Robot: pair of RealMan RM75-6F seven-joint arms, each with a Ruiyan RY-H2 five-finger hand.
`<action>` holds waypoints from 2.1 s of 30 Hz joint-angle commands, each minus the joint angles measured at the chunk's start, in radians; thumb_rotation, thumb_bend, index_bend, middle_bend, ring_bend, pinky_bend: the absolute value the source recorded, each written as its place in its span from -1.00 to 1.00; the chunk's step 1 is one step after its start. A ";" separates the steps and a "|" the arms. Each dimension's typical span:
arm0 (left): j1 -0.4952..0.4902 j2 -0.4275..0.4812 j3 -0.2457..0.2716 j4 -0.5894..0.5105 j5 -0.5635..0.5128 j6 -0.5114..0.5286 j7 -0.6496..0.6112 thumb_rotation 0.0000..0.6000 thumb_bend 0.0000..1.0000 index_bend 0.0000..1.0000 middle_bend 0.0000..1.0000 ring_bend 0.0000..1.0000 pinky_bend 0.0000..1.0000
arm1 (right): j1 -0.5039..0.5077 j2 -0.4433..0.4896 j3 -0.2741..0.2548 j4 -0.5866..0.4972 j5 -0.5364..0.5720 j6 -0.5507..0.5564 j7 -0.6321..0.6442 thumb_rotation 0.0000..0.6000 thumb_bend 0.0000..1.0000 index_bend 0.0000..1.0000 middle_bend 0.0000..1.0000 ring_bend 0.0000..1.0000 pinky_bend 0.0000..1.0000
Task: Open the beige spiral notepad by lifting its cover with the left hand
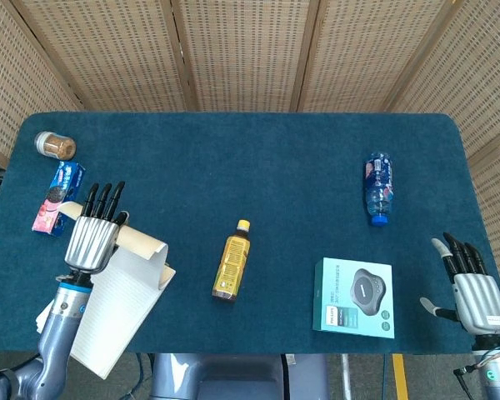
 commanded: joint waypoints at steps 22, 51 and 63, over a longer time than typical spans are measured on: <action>-0.282 -0.229 -0.128 0.430 -0.159 -0.073 0.104 1.00 0.39 0.65 -1.00 -1.00 -1.00 | 0.009 0.002 0.013 0.028 0.024 -0.025 0.069 1.00 -1.00 -1.00 -1.00 -1.00 -1.00; -0.366 -0.364 -0.092 0.750 -0.233 -0.075 0.055 1.00 -0.66 -0.94 -1.00 -1.00 -1.00 | 0.015 0.012 0.015 0.041 0.033 -0.050 0.125 1.00 -1.00 -1.00 -1.00 -1.00 -1.00; -0.259 -0.213 -0.084 0.431 -0.279 -0.040 -0.032 1.00 -0.95 -0.94 -1.00 -1.00 -1.00 | 0.015 0.017 0.006 0.033 0.018 -0.051 0.119 1.00 -1.00 -1.00 -1.00 -1.00 -1.00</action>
